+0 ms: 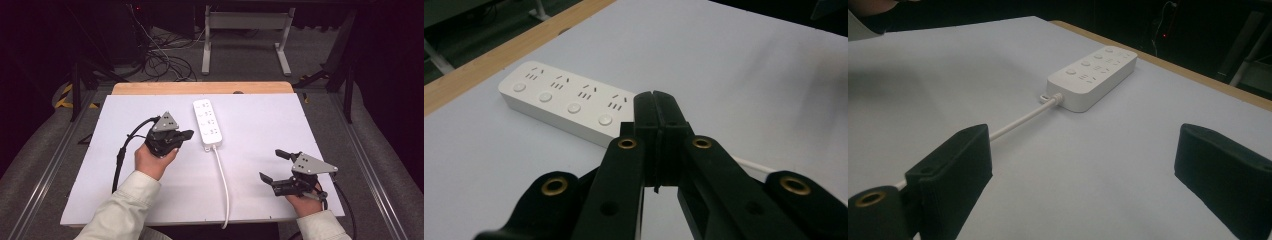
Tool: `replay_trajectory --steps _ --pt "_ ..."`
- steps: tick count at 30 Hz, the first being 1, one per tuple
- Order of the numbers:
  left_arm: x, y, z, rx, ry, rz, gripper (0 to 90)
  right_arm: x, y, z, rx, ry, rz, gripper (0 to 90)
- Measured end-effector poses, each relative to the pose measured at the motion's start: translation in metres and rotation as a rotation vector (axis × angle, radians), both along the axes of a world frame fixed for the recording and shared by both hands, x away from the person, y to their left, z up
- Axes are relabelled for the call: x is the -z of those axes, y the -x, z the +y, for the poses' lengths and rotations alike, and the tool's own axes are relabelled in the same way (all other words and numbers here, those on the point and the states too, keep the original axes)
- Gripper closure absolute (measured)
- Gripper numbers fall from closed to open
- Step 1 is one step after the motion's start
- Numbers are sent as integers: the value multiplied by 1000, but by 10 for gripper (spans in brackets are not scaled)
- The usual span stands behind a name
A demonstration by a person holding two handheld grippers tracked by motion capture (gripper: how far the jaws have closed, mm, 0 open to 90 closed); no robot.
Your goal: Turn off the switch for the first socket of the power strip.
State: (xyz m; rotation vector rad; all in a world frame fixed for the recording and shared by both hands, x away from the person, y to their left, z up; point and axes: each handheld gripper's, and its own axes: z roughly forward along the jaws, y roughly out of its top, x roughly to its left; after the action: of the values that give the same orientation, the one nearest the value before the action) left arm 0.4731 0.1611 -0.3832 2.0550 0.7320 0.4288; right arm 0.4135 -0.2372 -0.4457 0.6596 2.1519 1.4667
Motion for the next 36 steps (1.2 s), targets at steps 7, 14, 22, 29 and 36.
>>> replay_trajectory --steps 7,14,22,29,36 --pt "10 -18 -4 -33 43 35 899 0 0 0 0 1 1 90" --pt "17 -27 -10 -40 74 35 899 0 0 -1 -1 0 8 90" --pt "23 -36 -21 -48 19 6 899 0 0 -1 -9 -4 10 99" --pt "27 -43 -34 -42 -9 16 900 0 0 -1 -10 -5 10 99" --pt "42 -55 -41 -68 -18 50 900 1 0 -1 -12 -5 12 99"
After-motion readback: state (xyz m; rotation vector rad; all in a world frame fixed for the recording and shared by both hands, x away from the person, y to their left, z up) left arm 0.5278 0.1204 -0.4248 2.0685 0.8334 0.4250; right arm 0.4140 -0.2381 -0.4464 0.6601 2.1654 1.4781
